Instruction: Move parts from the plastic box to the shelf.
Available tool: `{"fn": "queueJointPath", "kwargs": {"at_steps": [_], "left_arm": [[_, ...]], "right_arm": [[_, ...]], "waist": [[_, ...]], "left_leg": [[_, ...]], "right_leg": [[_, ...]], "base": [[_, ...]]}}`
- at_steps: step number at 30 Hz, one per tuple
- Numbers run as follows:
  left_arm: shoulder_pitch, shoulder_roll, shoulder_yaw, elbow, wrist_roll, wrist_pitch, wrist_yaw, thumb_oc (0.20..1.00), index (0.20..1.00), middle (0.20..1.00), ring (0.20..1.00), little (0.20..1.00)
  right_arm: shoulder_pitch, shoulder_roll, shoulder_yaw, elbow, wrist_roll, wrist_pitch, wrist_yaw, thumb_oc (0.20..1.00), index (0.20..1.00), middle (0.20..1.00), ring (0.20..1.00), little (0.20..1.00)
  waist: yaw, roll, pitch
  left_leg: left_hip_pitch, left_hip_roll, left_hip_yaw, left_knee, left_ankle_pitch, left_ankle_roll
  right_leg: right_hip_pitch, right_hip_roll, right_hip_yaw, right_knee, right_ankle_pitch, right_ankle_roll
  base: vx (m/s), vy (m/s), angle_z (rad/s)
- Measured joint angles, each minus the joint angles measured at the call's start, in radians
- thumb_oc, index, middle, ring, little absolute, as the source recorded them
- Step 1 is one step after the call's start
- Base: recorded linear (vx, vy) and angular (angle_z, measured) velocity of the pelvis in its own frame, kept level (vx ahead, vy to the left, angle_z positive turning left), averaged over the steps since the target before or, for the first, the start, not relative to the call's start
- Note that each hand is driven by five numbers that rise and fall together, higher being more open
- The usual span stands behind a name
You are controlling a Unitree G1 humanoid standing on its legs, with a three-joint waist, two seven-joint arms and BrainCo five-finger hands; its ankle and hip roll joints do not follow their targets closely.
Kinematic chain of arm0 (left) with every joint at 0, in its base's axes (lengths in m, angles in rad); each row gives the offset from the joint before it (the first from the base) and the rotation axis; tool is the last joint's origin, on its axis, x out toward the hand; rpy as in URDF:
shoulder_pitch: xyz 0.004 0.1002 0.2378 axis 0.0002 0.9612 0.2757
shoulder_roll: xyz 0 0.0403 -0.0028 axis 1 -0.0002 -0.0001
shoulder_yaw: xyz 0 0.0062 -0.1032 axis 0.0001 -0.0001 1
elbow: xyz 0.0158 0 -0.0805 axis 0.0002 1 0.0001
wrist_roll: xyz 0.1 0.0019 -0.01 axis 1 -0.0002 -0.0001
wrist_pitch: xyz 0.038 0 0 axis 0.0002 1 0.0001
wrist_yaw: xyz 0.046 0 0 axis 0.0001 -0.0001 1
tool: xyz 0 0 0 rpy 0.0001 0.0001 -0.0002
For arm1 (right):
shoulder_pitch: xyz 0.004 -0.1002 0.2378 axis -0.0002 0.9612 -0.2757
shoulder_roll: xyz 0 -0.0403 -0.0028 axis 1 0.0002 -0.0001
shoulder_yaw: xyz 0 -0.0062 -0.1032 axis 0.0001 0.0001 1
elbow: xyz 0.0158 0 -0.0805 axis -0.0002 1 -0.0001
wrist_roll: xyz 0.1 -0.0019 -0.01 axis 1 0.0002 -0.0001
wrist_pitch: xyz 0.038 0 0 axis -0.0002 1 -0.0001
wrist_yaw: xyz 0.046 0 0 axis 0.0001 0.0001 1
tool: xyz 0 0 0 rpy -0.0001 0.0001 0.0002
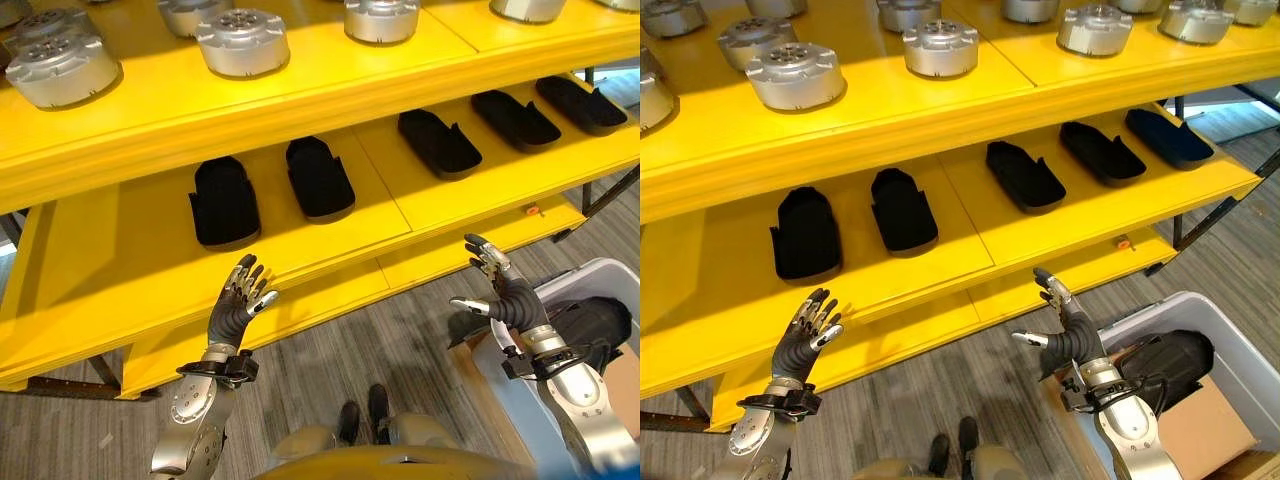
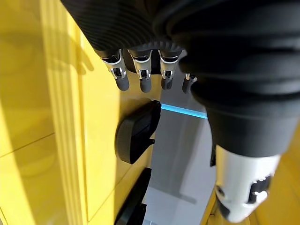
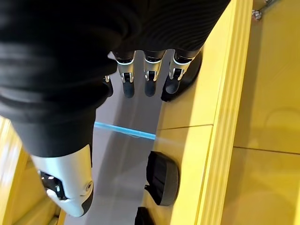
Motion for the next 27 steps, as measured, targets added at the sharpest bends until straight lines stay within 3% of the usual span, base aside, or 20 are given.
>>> {"fn": "queueJointPath", "kwargs": {"at_steps": [4, 5, 6, 7, 10, 11, 12, 14, 15, 16, 17, 20, 23, 27], "left_arm": [[-0.046, 0.027, -0.033, 0.009, 0.001, 0.003, 0.003, 1.000, 1.000, 1.000, 1.000, 1.000], [-0.042, 0.020, -0.029, 0.013, 0.000, 0.006, 0.007, 1.000, 1.000, 1.000, 1.000, 1.000], [-0.054, 0.015, -0.027, 0.015, 0.000, 0.007, 0.007, 1.000, 1.000, 1.000, 1.000, 1.000], [-0.056, 0.014, -0.028, 0.019, -0.001, 0.012, 0.009, 1.000, 1.000, 1.000, 1.000, 1.000], [-0.041, 0.021, -0.016, 0.037, -0.002, 0.020, 0.013, 1.000, 1.000, 1.000, 1.000, 1.000], [-0.034, 0.022, -0.008, 0.048, -0.002, 0.021, 0.015, 1.000, 1.000, 1.000, 1.000, 1.000], [-0.040, 0.030, 0.008, 0.051, -0.001, 0.022, 0.021, 1.000, 1.000, 1.000, 1.000, 1.000], [-0.031, 0.035, 0.036, 0.052, -0.001, 0.022, 0.029, 1.000, 1.000, 1.000, 1.000, 1.000], [-0.027, 0.035, 0.049, 0.053, -0.001, 0.022, 0.030, 1.000, 1.000, 1.000, 1.000, 1.000], [-0.022, 0.011, 0.057, 0.067, 0.000, 0.025, 0.035, 1.000, 1.000, 1.000, 1.000, 1.000], [-0.007, -0.005, 0.063, 0.066, 0.001, 0.024, 0.036, 1.000, 1.000, 1.000, 1.000, 1.000], [-0.005, -0.053, 0.057, 0.084, 0.002, 0.024, 0.042, 1.000, 1.000, 1.000, 1.000, 1.000], [-0.011, -0.058, 0.052, 0.081, 0.001, 0.025, 0.041, 1.000, 1.000, 1.000, 1.000, 1.000], [-0.040, -0.071, 0.031, 0.077, -0.001, 0.025, 0.039, 1.000, 1.000, 1.000, 1.000, 1.000]], "right_arm": [[-0.045, 0.000, 0.046, 0.013, 0.000, 0.018, 0.001, 1.000, 1.000, 1.000, 1.000, 1.000], [-0.131, 0.004, 0.088, 0.046, -0.001, 0.023, 0.001, 1.000, 1.000, 1.000, 1.000, 1.000], [-0.162, 0.009, 0.090, 0.039, -0.001, 0.022, -0.005, 1.000, 1.000, 1.000, 1.000, 1.000], [-0.170, 0.022, 0.095, 0.044, -0.001, 0.024, -0.014, 1.000, 1.000, 1.000, 1.000, 1.000], [-0.191, 0.049, 0.133, 0.041, -0.002, 0.028, -0.019, 1.000, 1.000, 1.000, 1.000, 1.000], [-0.172, 0.048, 0.127, 0.039, -0.002, 0.029, -0.020, 1.000, 1.000, 1.000, 1.000, 1.000], [-0.149, 0.050, 0.123, 0.041, -0.003, 0.036, -0.020, 1.000, 1.000, 1.000, 1.000, 1.000], [-0.129, 0.051, 0.123, 0.041, -0.005, 0.040, -0.020, 1.000, 1.000, 1.000, 1.000, 1.000], [-0.128, 0.051, 0.120, 0.041, -0.006, 0.040, -0.020, 1.000, 1.000, 1.000, 1.000, 1.000], [-0.120, 0.047, 0.110, 0.047, -0.006, 0.046, -0.021, 1.000, 1.000, 1.000, 1.000, 1.000], [-0.103, 0.046, 0.100, 0.041, -0.006, 0.052, -0.020, 1.000, 1.000, 1.000, 1.000, 1.000], [-0.063, 0.026, 0.042, 0.036, -0.005, 0.052, -0.022, 1.000, 1.000, 1.000, 1.000, 1.000], [-0.036, -0.006, -0.007, 0.036, -0.005, 0.053, -0.019, 1.000, 1.000, 1.000, 1.000, 1.000], [-0.042, -0.018, -0.022, 0.040, -0.004, 0.054, -0.020, 1.000, 1.000, 1.000, 1.000, 1.000]], "waist": [[-0.023, -0.015, 0.010], [0.041, 0.021, 0.029], [0.054, 0.025, 0.041], [0.043, 0.030, 0.044], [0.062, 0.031, 0.047], [0.056, 0.024, 0.049], [0.054, -0.005, 0.056], [0.068, -0.035, 0.052], [0.076, -0.045, 0.057], [0.067, -0.030, 0.055], [0.065, -0.024, 0.046], [0.035, -0.003, 0.033], [0.000, 0.008, 0.029], [-0.026, 0.025, 0.026]], "left_leg": [[-0.012, -0.006, 0.103, 0.016, -0.001, 0.003], [-0.039, 0.057, 0.279, 0.032, -0.024, 0.051], [-0.058, 0.062, 0.324, 0.050, -0.040, 0.051], [-0.049, 0.069, 0.356, 0.038, -0.045, 0.049], [-0.044, 0.079, 0.434, 0.042, -0.057, 0.029], [-0.049, 0.072, 0.445, 0.053, -0.057, 0.029], [-0.048, 0.071, 0.459, 0.058, -0.062, 0.000], [-0.045, 0.075, 0.489, 0.063, -0.055, -0.027], [-0.046, 0.081, 0.499, 0.078, -0.057, -0.032], [-0.036, 0.110, 0.505, 0.073, -0.063, -0.078], [-0.025, 0.127, 0.504, 0.059, -0.055, -0.097], [-0.031, 0.200, 0.453, 0.093, -0.052, -0.116], [-0.033, 0.249, 0.448, 0.095, -0.042, -0.135], [-0.015, 0.293, 0.449, 0.080, -0.041, -0.147]], "right_leg": [[-0.062, 0.009, 0.059, 0.074, -0.002, 0.027], [-0.085, -0.039, -0.215, 0.086, -0.072, 0.059], [-0.091, -0.174, -0.339, 0.180, -0.089, 0.079], [-0.075, -0.246, -0.414, 0.202, -0.090, 0.081], [-0.045, -0.376, -0.404, 0.181, -0.060, 0.142], [0.001, -0.441, -0.371, 0.114, -0.030, 0.187], [0.052, -0.477, -0.377, 0.045, -0.004, 0.197], [0.069, -0.482, -0.437, 0.012, 0.005, 0.194], [0.067, -0.481, -0.438, 0.001, 0.059, 0.194], [0.079, -0.457, -0.453, -0.011, 0.054, 0.207], [0.083, -0.437, -0.463, -0.021, 0.053, 0.205], [0.085, -0.360, -0.465, -0.002, 0.014, 0.155], [0.068, -0.311, -0.461, 0.024, -0.024, 0.118], [0.039, -0.276, -0.437, 0.069, -0.061, 0.102]], "base": [[-0.16, 0.052, -0.92], [-0.11, -0.044, -2.40], [-0.05, -0.040, -2.36], [0.03, -0.062, -1.42], [0.01, -0.102, -0.90], [0.09, -0.231, -0.48], [-0.01, -0.160, -0.37], [0.10, -0.205, -0.40], [0.15, -0.187, -0.44], [0.03, -0.288, -0.37], [-0.01, -0.193, -0.36], [0.05, -0.274, -0.20], [0.06, -0.268, -0.15], [0.10, -0.208, -0.20]]}}
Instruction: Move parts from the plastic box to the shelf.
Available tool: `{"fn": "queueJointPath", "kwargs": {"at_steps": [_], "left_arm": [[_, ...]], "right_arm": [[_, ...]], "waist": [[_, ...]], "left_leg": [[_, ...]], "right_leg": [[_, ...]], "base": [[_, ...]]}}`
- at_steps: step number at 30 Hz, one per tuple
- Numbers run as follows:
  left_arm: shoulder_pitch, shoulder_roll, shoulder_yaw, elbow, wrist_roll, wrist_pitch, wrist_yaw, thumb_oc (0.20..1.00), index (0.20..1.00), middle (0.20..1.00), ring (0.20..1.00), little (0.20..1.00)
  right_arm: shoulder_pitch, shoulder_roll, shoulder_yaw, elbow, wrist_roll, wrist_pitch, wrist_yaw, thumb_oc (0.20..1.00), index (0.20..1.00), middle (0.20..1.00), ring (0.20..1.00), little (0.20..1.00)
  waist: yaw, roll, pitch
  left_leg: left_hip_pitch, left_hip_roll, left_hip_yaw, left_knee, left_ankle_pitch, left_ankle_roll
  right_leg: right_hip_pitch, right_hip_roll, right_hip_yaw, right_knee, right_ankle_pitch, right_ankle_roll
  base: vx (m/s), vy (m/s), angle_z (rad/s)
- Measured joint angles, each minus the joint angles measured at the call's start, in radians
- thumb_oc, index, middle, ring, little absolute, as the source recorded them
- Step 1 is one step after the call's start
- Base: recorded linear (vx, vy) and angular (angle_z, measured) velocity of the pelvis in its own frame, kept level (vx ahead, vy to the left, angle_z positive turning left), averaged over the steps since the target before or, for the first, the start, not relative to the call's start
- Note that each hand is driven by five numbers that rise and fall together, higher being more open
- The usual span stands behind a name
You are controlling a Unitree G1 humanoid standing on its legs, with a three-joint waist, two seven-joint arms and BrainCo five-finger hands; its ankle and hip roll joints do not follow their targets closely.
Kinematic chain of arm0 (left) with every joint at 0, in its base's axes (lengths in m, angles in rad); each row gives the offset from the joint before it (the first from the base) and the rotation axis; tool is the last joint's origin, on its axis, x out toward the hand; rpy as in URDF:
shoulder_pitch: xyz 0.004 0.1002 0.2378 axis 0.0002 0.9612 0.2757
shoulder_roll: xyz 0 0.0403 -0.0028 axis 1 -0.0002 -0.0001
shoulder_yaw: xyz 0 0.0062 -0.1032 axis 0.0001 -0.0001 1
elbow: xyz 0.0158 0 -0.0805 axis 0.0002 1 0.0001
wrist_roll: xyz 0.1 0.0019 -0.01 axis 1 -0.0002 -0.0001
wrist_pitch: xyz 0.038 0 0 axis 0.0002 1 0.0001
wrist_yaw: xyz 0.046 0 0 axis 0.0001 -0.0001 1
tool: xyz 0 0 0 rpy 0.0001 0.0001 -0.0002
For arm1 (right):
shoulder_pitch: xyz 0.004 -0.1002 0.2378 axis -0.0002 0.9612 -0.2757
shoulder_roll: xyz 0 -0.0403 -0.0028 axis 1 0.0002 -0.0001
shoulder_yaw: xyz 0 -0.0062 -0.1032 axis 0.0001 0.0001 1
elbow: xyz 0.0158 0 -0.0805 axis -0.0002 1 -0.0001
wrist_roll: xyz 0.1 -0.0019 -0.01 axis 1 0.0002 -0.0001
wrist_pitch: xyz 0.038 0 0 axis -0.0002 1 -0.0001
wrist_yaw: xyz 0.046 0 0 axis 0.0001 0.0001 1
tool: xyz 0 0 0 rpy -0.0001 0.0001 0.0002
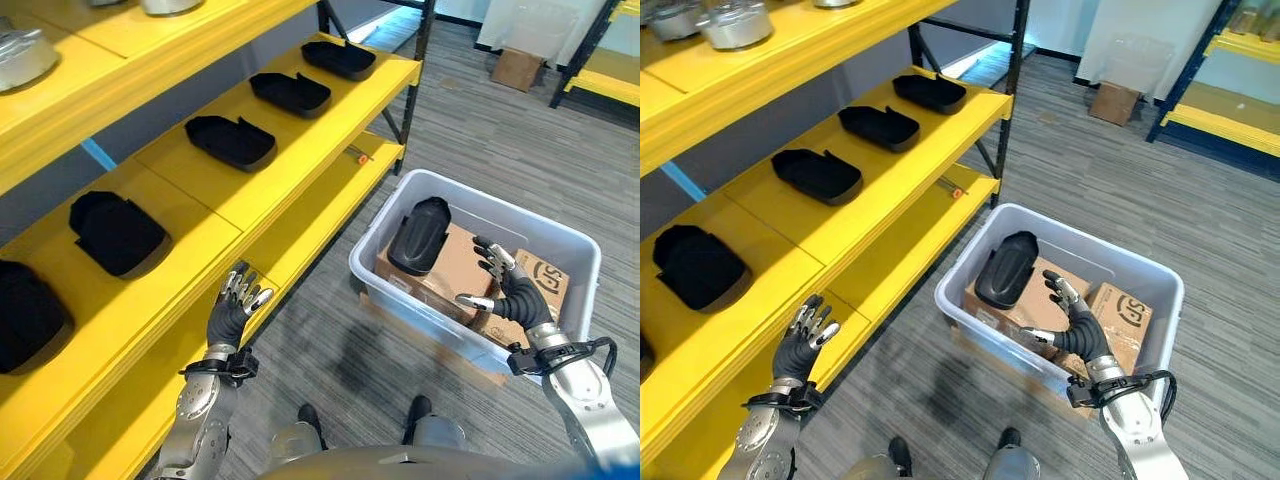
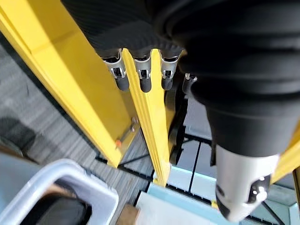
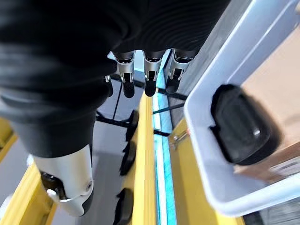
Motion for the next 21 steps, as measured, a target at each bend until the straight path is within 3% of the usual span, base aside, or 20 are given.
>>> {"fn": "queueJointPath", "kwargs": {"at_steps": [5, 7, 9, 10, 11, 12, 14, 16, 17, 19, 21], "left_arm": [[-0.014, 0.000, -0.027, 0.001, 0.000, 0.000, -0.010, 1.000, 1.000, 1.000, 1.000, 1.000], [-0.026, 0.007, -0.020, 0.001, 0.000, -0.001, -0.011, 1.000, 1.000, 1.000, 1.000, 1.000], [-0.037, 0.019, -0.005, 0.006, 0.000, -0.002, -0.010, 1.000, 1.000, 1.000, 1.000, 1.000], [-0.042, 0.030, 0.005, 0.013, 0.000, -0.002, -0.007, 1.000, 1.000, 1.000, 1.000, 1.000], [-0.036, 0.030, 0.003, 0.015, 0.000, -0.002, -0.006, 1.000, 1.000, 1.000, 1.000, 1.000], [-0.021, 0.025, -0.009, 0.015, 0.001, -0.001, -0.008, 1.000, 1.000, 1.000, 1.000, 1.000], [-0.030, 0.025, -0.015, 0.014, 0.001, -0.003, -0.010, 1.000, 1.000, 1.000, 1.000, 1.000], [-0.053, 0.026, -0.012, 0.026, 0.001, -0.003, -0.004, 1.000, 1.000, 1.000, 1.000, 1.000], [-0.077, 0.023, -0.013, 0.031, 0.002, -0.003, 0.006, 1.000, 1.000, 1.000, 1.000, 1.000], [-0.082, 0.022, -0.010, 0.033, 0.002, -0.004, 0.012, 1.000, 1.000, 1.000, 1.000, 1.000], [-0.075, 0.020, -0.008, 0.032, 0.002, -0.006, 0.012, 1.000, 1.000, 1.000, 1.000, 1.000]], "right_arm": [[-0.015, -0.003, -0.001, -0.003, 0.000, -0.001, -0.004, 1.000, 1.000, 1.000, 1.000, 1.000], [-0.027, -0.004, 0.018, 0.000, 0.000, -0.001, -0.004, 1.000, 1.000, 1.000, 1.000, 1.000], [-0.048, -0.004, 0.037, 0.002, 0.000, -0.003, -0.002, 1.000, 1.000, 1.000, 1.000, 1.000], [-0.065, -0.017, 0.038, 0.000, -0.015, -0.005, -0.004, 1.000, 1.000, 1.000, 1.000, 1.000], [-0.069, -0.043, 0.039, -0.006, -0.038, -0.005, -0.004, 1.000, 1.000, 1.000, 1.000, 1.000], [-0.068, -0.086, 0.028, -0.037, -0.081, -0.007, -0.011, 1.000, 1.000, 1.000, 1.000, 1.000], [-0.082, -0.089, 0.016, -0.037, -0.090, -0.023, -0.024, 1.000, 1.000, 1.000, 1.000, 1.000], [-0.139, -0.059, 0.029, 0.018, -0.089, -0.026, -0.040, 1.000, 1.000, 1.000, 1.000, 1.000], [-0.171, -0.058, 0.038, 0.038, -0.090, -0.027, -0.044, 1.000, 1.000, 1.000, 1.000, 1.000], [-0.179, -0.055, 0.037, 0.047, -0.089, -0.027, -0.045, 1.000, 1.000, 1.000, 1.000, 1.000], [-0.148, -0.046, 0.025, 0.043, -0.087, -0.028, -0.046, 1.000, 1.000, 1.000, 1.000, 1.000]], "waist": [[-0.007, 0.032, -0.004], [-0.001, 0.020, 0.005], [0.011, -0.014, 0.020], [0.050, -0.037, 0.043], [0.062, -0.043, 0.046], [0.053, -0.049, 0.050], [0.051, -0.055, 0.053], [0.062, -0.049, 0.056], [0.080, -0.026, 0.076], [0.083, -0.006, 0.090], [0.071, 0.000, 0.092]], "left_leg": [[0.025, 0.025, -0.002, 0.000, 0.004, 0.006], [0.010, 0.040, -0.020, 0.075, 0.005, 0.007], [-0.073, 0.060, -0.106, 0.260, 0.016, -0.009], [-0.131, 0.066, -0.192, 0.408, 0.052, -0.009], [-0.163, 0.062, -0.257, 0.470, 0.076, -0.017], [-0.214, 0.019, -0.336, 0.520, 0.049, -0.031], [-0.226, -0.010, -0.328, 0.383, 0.019, -0.026], [-0.201, 0.007, -0.327, 0.082, 0.028, -0.026], [-0.199, 0.027, -0.374, -0.035, 0.046, -0.031], [-0.200, 0.051, -0.413, -0.055, 0.063, -0.037], [-0.188, 0.029, -0.407, 0.031, 0.064, -0.032]], "right_leg": [[-0.006, 0.036, 0.039, 0.016, -0.018, -0.017], [-0.016, 0.039, 0.061, 0.062, -0.057, -0.031], [-0.045, 0.046, 0.066, 0.136, -0.083, -0.079], [-0.046, 0.057, 0.086, 0.143, -0.107, -0.115], [-0.027, 0.065, 0.106, 0.119, -0.099, -0.131], [0.000, 0.077, 0.104, 0.082, -0.096, -0.136], [0.009, 0.088, 0.121, 0.056, -0.084, -0.119], [0.014, 0.121, 0.129, 0.025, -0.074, -0.122], [0.017, 0.153, 0.158, 0.029, -0.067, -0.120], [0.029, 0.184, 0.172, 0.030, -0.065, -0.124], [0.032, 0.186, 0.209, 0.026, -0.080, -0.117]], "base": [[0.04, -0.178, -0.31], [-0.05, -0.282, -0.26], [-0.03, -0.181, -0.49], [0.05, -0.065, -0.75], [0.09, -0.003, -0.58], [0.19, 0.119, -0.22], [0.14, 0.149, -0.05], [0.09, 0.153, -0.37], [0.07, 0.170, -0.77], [0.06, 0.219, -0.78], [0.09, 0.266, -0.56]]}}
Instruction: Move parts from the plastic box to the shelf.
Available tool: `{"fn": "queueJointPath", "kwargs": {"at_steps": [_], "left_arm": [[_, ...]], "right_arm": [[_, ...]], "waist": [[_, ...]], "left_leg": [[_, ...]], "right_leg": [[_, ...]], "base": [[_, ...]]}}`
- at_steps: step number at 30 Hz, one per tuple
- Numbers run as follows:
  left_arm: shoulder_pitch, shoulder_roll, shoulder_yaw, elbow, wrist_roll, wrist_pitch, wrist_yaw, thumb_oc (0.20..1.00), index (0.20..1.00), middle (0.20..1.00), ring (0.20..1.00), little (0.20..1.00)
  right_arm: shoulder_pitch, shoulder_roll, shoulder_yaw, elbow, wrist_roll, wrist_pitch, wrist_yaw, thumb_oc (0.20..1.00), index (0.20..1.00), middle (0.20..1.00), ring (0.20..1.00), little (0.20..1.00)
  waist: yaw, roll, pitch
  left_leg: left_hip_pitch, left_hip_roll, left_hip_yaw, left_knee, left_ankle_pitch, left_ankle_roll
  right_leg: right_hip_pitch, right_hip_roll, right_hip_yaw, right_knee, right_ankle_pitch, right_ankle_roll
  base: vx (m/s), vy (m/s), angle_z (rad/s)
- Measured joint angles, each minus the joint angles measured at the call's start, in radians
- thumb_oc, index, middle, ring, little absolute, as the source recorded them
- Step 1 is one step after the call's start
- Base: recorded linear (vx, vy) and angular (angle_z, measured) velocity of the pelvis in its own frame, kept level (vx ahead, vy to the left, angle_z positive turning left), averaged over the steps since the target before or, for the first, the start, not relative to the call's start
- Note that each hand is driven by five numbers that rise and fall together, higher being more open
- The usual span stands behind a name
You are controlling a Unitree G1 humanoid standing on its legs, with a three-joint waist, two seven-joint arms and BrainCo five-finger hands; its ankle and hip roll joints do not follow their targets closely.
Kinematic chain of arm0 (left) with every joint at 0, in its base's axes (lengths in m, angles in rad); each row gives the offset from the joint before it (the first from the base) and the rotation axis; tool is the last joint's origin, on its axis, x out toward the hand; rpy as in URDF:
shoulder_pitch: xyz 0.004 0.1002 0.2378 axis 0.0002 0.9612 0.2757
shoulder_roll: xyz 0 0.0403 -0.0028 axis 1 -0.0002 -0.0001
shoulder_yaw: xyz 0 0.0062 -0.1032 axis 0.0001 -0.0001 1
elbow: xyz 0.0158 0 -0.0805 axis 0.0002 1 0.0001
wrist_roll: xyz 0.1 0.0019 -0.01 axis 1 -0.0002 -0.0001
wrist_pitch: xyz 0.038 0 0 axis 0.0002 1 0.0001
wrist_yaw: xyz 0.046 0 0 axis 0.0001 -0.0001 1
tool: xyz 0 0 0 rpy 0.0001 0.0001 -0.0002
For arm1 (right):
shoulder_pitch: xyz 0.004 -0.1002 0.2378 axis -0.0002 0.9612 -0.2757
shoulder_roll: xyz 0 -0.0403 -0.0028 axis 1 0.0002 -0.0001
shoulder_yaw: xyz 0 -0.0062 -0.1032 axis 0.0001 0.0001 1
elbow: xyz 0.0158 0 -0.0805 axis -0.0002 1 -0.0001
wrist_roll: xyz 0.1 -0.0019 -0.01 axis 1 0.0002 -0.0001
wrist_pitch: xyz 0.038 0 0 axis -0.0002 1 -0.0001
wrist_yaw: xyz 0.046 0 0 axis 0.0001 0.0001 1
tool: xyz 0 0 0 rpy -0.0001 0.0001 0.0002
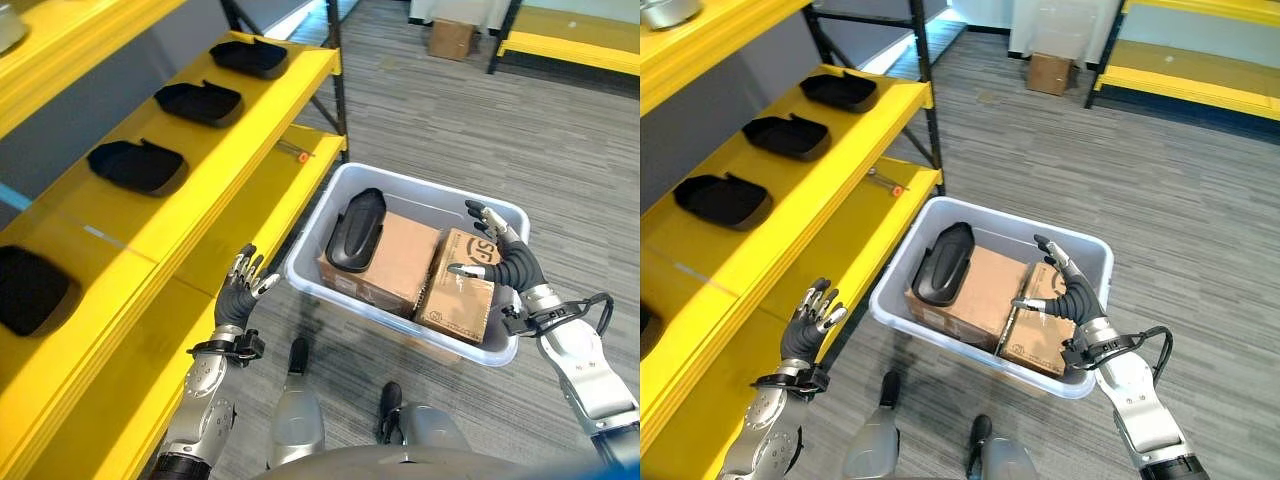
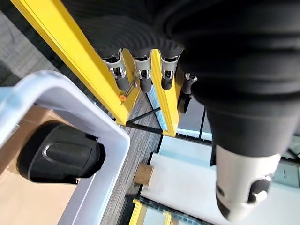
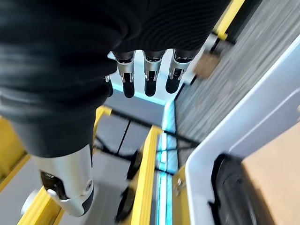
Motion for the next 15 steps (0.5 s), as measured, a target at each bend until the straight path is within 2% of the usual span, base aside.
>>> {"fn": "queueJointPath", "kwargs": {"at_steps": [2, 3, 4, 5, 6, 7, 9, 10, 15], "left_arm": [[-0.012, -0.001, 0.002, 0.000, 0.000, -0.001, 0.000, 1.000, 1.000, 1.000, 1.000, 1.000], [-0.019, -0.004, 0.002, -0.001, 0.000, -0.002, 0.000, 1.000, 1.000, 1.000, 1.000, 1.000], [-0.016, -0.013, 0.006, -0.005, 0.000, -0.011, 0.001, 1.000, 1.000, 1.000, 1.000, 1.000], [-0.039, -0.017, 0.008, -0.005, 0.000, -0.017, 0.002, 1.000, 1.000, 1.000, 1.000, 1.000], [-0.056, -0.008, 0.019, -0.005, 0.000, -0.019, 0.015, 1.000, 1.000, 1.000, 1.000, 1.000], [-0.058, 0.002, 0.028, -0.005, 0.001, -0.020, 0.026, 1.000, 1.000, 1.000, 1.000, 1.000], [-0.056, 0.026, 0.044, -0.005, 0.001, -0.022, 0.042, 1.000, 1.000, 1.000, 1.000, 1.000], [-0.063, 0.051, 0.050, -0.003, 0.032, -0.028, 0.044, 1.000, 1.000, 1.000, 1.000, 1.000], [-0.103, 0.051, 0.058, -0.004, 0.070, -0.040, 0.086, 1.000, 1.000, 1.000, 1.000, 1.000]], "right_arm": [[0.027, 0.002, -0.020, 0.000, 0.000, 0.001, -0.003, 1.000, 1.000, 1.000, 1.000, 1.000], [0.044, 0.012, -0.038, 0.000, 0.000, 0.002, -0.005, 1.000, 1.000, 1.000, 1.000, 1.000], [0.050, 0.027, -0.051, 0.000, 0.000, 0.003, -0.009, 1.000, 1.000, 1.000, 1.000, 1.000], [0.073, 0.032, -0.046, -0.003, 0.001, 0.002, -0.014, 1.000, 1.000, 1.000, 1.000, 1.000], [0.081, 0.043, -0.030, -0.003, 0.000, 0.003, -0.011, 1.000, 1.000, 1.000, 1.000, 1.000], [0.081, 0.061, -0.029, -0.002, 0.002, 0.004, -0.011, 1.000, 1.000, 1.000, 1.000, 1.000], [0.082, 0.069, -0.016, -0.002, 0.003, 0.005, -0.006, 1.000, 1.000, 1.000, 1.000, 1.000], [0.093, 0.077, -0.019, -0.001, 0.012, 0.010, 0.003, 1.000, 1.000, 1.000, 1.000, 1.000], [0.080, 0.072, -0.020, -0.002, 0.049, 0.013, 0.006, 1.000, 1.000, 1.000, 1.000, 1.000]], "waist": [[-0.036, 0.017, 0.005], [-0.051, 0.027, 0.007], [-0.033, 0.036, 0.012], [-0.038, 0.024, 0.026], [-0.017, 0.006, 0.041], [-0.014, -0.003, 0.046], [0.001, -0.017, 0.052], [0.003, -0.028, 0.059], [-0.014, -0.059, 0.075]], "left_leg": [[0.016, -0.001, 0.068, 0.005, -0.003, 0.004], [0.043, -0.018, 0.093, -0.004, 0.003, 0.013], [0.103, -0.038, 0.132, -0.029, 0.016, 0.033], [0.121, -0.088, 0.160, -0.056, -0.010, 0.025], [0.120, -0.126, 0.200, -0.054, -0.025, 0.049], [0.120, -0.139, 0.208, -0.053, -0.027, 0.053], [0.120, -0.158, 0.224, -0.052, -0.034, 0.061], [0.116, -0.162, 0.223, -0.051, -0.038, 0.068], [0.045, -0.143, 0.225, -0.031, -0.036, 0.067]], "right_leg": [[0.002, -0.008, 0.004, -0.002, 0.008, -0.004], [0.000, -0.016, 0.016, 0.003, 0.008, 0.012], [-0.007, -0.033, 0.043, 0.002, 0.011, 0.033], [-0.036, -0.090, 0.067, 0.023, 0.000, 0.080], [-0.047, -0.135, 0.085, 0.014, 0.009, 0.105], [-0.042, -0.156, 0.082, 0.002, 0.015, 0.115], [-0.021, -0.200, 0.031, -0.036, 0.040, 0.140], [0.002, -0.206, 0.021, -0.085, 0.076, 0.164], [-0.032, -0.179, 0.018, -0.150, 0.126, 0.155]], "base": [[0.10, 0.335, -0.14], [0.07, 0.355, -0.30], [0.04, 0.290, -0.46], [0.04, 0.362, -0.83], [0.02, 0.197, -0.44], [0.03, 0.147, -0.40], [0.03, 0.113, -0.16], [-0.03, 0.068, -0.10], [-0.04, 0.014, -0.05]]}}
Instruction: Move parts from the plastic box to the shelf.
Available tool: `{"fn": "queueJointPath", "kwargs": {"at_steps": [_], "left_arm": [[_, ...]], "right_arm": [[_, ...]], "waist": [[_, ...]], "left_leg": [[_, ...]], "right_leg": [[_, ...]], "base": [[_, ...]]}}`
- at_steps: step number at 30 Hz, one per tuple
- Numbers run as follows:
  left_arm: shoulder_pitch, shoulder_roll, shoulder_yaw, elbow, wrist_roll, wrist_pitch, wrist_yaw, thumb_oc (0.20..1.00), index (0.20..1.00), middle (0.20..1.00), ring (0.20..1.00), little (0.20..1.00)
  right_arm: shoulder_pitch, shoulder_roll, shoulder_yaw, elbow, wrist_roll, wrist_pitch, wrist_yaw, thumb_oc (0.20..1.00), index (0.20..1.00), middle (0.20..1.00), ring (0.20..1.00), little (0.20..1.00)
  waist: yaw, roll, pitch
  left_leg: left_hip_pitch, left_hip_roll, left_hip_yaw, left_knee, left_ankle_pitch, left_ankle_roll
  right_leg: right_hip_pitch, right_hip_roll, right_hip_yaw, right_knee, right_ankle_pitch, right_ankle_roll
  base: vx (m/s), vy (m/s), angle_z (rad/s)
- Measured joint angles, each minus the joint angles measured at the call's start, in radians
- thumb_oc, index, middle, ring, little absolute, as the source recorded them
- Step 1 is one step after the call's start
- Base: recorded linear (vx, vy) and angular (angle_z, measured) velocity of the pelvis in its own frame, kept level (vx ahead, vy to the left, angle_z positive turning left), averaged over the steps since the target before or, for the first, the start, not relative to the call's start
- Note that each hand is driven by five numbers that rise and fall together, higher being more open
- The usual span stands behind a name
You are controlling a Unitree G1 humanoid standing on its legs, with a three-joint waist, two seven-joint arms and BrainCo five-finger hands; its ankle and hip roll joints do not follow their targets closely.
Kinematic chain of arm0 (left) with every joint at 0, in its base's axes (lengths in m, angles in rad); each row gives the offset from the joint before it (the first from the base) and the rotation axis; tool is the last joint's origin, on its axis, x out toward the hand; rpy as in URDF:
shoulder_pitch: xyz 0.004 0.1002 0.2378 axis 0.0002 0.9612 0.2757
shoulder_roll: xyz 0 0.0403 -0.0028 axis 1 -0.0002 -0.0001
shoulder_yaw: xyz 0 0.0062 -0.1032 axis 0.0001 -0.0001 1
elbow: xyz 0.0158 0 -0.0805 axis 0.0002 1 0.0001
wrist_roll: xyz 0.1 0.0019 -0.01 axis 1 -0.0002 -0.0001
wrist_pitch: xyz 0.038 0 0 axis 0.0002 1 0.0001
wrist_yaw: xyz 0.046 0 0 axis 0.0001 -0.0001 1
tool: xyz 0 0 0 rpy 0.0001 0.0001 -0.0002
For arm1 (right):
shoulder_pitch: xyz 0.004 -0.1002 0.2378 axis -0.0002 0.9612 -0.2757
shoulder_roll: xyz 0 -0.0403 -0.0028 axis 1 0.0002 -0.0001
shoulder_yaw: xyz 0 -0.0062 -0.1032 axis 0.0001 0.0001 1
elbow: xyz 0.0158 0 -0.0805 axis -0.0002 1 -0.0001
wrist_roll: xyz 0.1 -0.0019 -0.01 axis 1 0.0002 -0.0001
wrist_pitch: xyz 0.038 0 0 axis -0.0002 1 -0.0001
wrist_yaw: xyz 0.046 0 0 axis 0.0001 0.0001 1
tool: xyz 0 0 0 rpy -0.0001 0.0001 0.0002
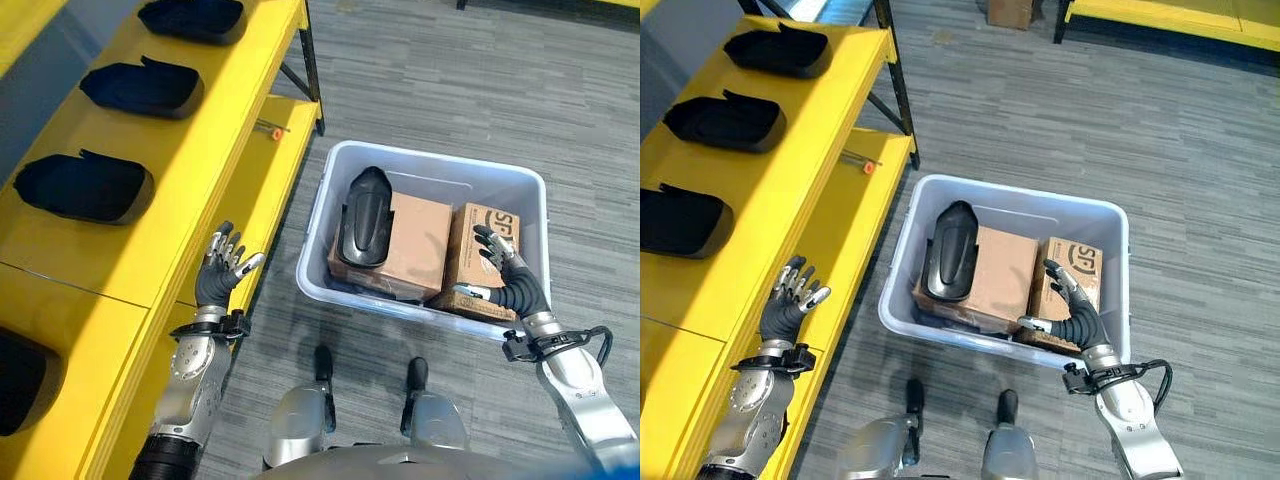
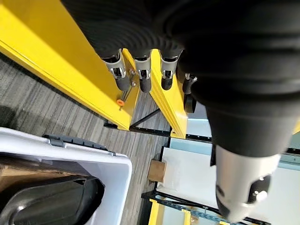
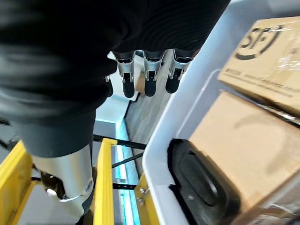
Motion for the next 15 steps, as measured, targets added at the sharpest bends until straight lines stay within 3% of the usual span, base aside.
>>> {"fn": "queueJointPath", "kwargs": {"at_steps": [5, 9, 15], "left_arm": [[-0.066, -0.004, -0.007, -0.010, 0.005, -0.006, 0.029, 1.000, 1.000, 1.000, 1.000, 1.000], [-0.173, 0.000, -0.036, -0.013, 0.008, -0.014, 0.075, 1.000, 1.000, 1.000, 1.000, 1.000], [-0.334, 0.004, -0.094, 0.016, 0.047, -0.033, 0.122, 1.000, 1.000, 1.000, 1.000, 1.000]], "right_arm": [[-0.036, 0.001, 0.038, -0.006, 0.032, -0.001, -0.001, 1.000, 1.000, 1.000, 1.000, 1.000], [-0.130, -0.006, 0.099, -0.003, 0.042, -0.001, -0.008, 1.000, 1.000, 1.000, 1.000, 1.000], [-0.232, -0.010, 0.151, -0.026, 0.055, -0.006, -0.023, 1.000, 1.000, 1.000, 1.000, 1.000]], "waist": [[-0.016, -0.047, 0.030], [-0.030, -0.057, 0.046], [-0.056, -0.066, 0.128]], "left_leg": [[-0.025, 0.018, 0.020, -0.004, 0.007, -0.007], [-0.071, 0.027, 0.046, -0.003, 0.017, -0.008], [-0.105, 0.040, 0.073, -0.007, 0.028, -0.010]], "right_leg": [[-0.031, 0.020, 0.014, -0.029, 0.025, -0.009], [-0.090, 0.028, 0.042, -0.030, 0.046, -0.013], [-0.138, 0.042, 0.069, -0.036, 0.068, -0.020]], "base": [[-0.07, -0.006, -0.13], [-0.09, -0.020, -0.19], [-0.04, -0.018, -0.17]]}}
